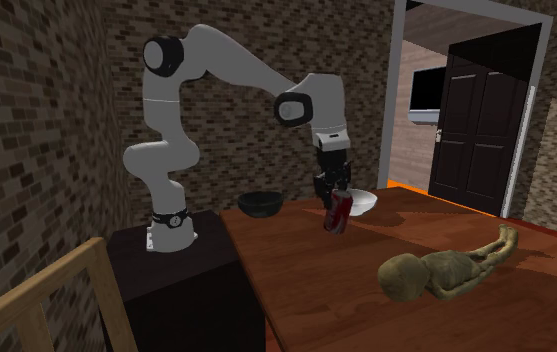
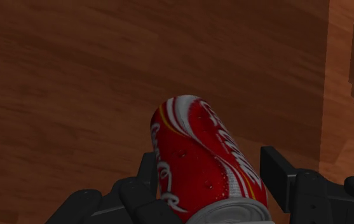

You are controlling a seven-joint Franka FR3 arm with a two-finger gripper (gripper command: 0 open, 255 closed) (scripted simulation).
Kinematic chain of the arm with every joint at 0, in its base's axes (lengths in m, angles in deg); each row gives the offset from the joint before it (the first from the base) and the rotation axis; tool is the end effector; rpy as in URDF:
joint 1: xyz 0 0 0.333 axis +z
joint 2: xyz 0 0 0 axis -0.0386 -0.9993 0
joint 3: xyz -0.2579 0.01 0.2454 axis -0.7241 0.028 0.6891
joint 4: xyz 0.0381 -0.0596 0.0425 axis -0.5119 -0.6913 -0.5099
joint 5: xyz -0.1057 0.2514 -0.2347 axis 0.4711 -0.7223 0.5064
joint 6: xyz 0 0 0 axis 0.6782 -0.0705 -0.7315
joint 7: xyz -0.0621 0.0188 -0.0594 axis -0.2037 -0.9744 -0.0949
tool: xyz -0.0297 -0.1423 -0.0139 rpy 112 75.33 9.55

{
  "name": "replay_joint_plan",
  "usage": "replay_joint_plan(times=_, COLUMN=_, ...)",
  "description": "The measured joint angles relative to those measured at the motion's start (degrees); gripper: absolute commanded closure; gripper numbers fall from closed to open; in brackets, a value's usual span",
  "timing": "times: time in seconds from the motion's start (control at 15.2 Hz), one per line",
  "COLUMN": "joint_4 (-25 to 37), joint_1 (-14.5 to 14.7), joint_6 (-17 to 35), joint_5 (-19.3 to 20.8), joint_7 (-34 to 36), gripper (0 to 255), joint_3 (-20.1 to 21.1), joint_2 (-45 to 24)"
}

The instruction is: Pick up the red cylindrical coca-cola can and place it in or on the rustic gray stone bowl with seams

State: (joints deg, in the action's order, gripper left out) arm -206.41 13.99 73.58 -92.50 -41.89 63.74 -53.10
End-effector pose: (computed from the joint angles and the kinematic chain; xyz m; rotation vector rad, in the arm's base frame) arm 0.4817 0.2898 0.4187 -2.9700 -0.1941 -0.0593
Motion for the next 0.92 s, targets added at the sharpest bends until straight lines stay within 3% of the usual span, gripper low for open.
replay_joint_plan(times=0.92, joint_4=6.6, joint_1=-0.5, joint_6=-10.3, joint_5=-0.7, joint_7=0.3, gripper=255, joint_3=-0.1, joint_2=3.9)
